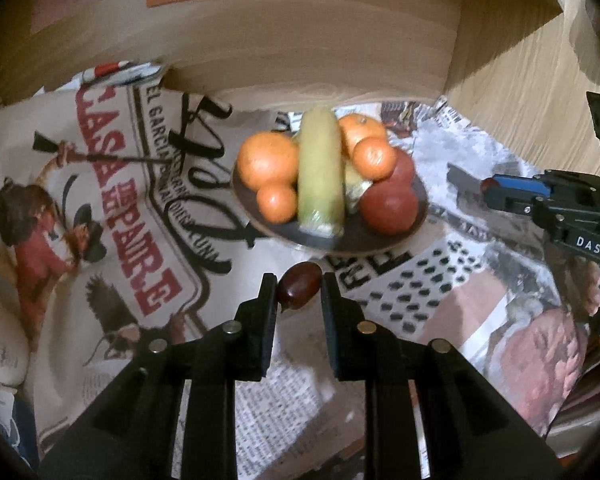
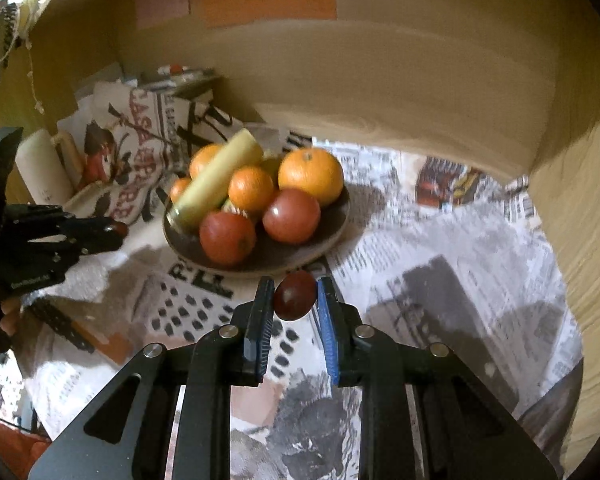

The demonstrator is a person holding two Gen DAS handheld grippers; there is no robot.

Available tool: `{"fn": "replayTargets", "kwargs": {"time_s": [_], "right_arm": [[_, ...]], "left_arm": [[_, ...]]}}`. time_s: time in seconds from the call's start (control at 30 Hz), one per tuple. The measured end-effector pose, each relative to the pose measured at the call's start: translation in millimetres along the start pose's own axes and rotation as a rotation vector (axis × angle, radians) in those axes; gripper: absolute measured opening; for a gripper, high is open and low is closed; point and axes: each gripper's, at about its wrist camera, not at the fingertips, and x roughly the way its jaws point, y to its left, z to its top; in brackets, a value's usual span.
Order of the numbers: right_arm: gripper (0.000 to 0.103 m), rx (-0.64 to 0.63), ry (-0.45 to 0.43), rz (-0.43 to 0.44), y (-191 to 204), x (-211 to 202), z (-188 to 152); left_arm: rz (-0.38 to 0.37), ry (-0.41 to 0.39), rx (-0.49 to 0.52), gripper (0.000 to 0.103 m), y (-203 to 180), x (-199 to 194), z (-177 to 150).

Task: Organize fruits
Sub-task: 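Set the grape on the plate edge and open the right tool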

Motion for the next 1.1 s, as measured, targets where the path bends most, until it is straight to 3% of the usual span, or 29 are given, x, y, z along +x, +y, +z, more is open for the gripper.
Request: {"fn": "replayTargets", "kwargs": {"time_s": [0.5,1.1], "right_arm": [[0.02,-0.049,-0.041,0.067,15.3,11.6,26.8],[0.02,-0.019,0.069,0.109,3.6,60.7,24.2]], "left_arm": [[-0.05,-0.016,0.037,0.022,-30.6,15.6,26.8],[-0.031,0.015,0.066,0.022,-39.7,51.2,28.4]]}}
